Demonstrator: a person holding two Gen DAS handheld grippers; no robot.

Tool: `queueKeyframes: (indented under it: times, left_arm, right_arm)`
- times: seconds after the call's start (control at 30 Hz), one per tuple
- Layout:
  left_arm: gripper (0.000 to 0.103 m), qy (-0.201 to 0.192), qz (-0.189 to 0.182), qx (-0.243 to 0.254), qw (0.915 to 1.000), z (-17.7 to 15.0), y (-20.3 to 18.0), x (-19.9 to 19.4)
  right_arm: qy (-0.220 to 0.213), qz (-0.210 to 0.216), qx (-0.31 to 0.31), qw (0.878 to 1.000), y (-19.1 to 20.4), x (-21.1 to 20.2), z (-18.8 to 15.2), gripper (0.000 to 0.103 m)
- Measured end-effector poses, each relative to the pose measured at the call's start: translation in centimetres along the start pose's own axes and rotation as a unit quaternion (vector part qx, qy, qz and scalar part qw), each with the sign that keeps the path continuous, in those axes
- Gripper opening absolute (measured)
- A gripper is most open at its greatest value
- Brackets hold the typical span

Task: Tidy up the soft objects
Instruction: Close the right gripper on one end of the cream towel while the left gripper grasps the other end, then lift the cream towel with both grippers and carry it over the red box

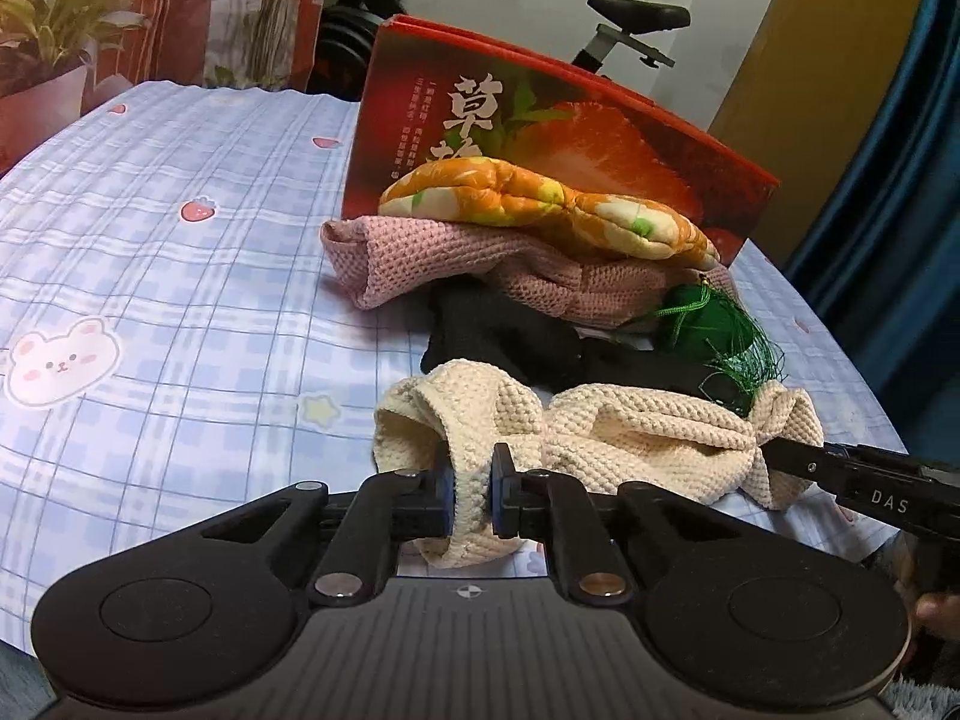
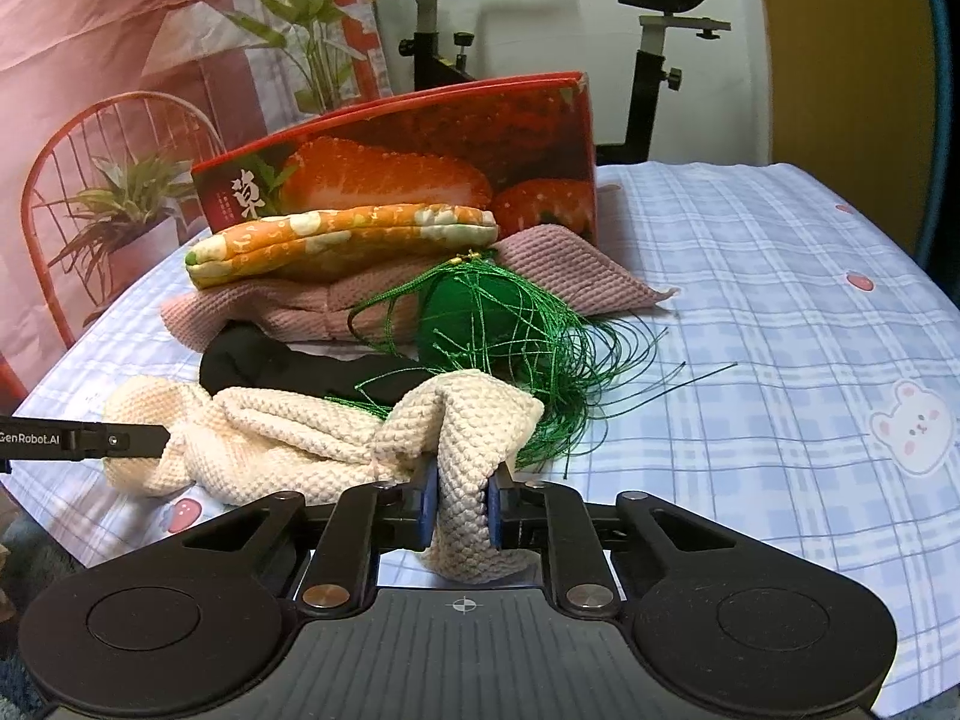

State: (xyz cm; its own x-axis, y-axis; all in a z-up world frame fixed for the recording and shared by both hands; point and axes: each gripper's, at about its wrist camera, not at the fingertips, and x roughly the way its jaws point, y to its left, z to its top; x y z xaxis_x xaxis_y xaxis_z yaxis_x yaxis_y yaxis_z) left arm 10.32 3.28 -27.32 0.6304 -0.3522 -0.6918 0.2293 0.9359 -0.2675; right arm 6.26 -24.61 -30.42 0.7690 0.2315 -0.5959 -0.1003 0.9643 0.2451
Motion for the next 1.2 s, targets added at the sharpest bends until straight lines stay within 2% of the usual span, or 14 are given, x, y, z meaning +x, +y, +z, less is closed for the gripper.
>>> queueKeyframes:
  times: [0.17,0.37,0.63,0.9,1.2]
  left_arm:
    - [0.011,-0.021,0.004,0.009,0.9997,0.1,-0.4,-1.0]
    - [0.011,-0.058,-0.013,0.019,0.9980,0.9,-1.3,-3.2]
    - [0.011,-0.119,-0.022,0.053,0.9912,3.5,-2.9,-6.8]
    - [0.012,-0.163,-0.018,0.086,0.9828,9.0,-4.3,-8.5]
    - [0.012,-0.160,-0.017,0.097,0.9823,15.7,-4.7,-6.1]
  right_arm:
    - [-0.014,0.003,-0.001,1.000,0.1,-0.5,0.1,0.013]
    - [-0.058,0.013,-0.017,0.998,0.9,-2.0,0.9,0.013]
    - [-0.108,0.029,-0.015,0.994,0.8,-4.2,3.2,0.013]
    - [-0.150,0.052,-0.038,0.987,1.2,-5.5,8.7,0.013]
    - [-0.178,0.057,-0.072,0.980,1.1,-4.9,16.8,0.013]
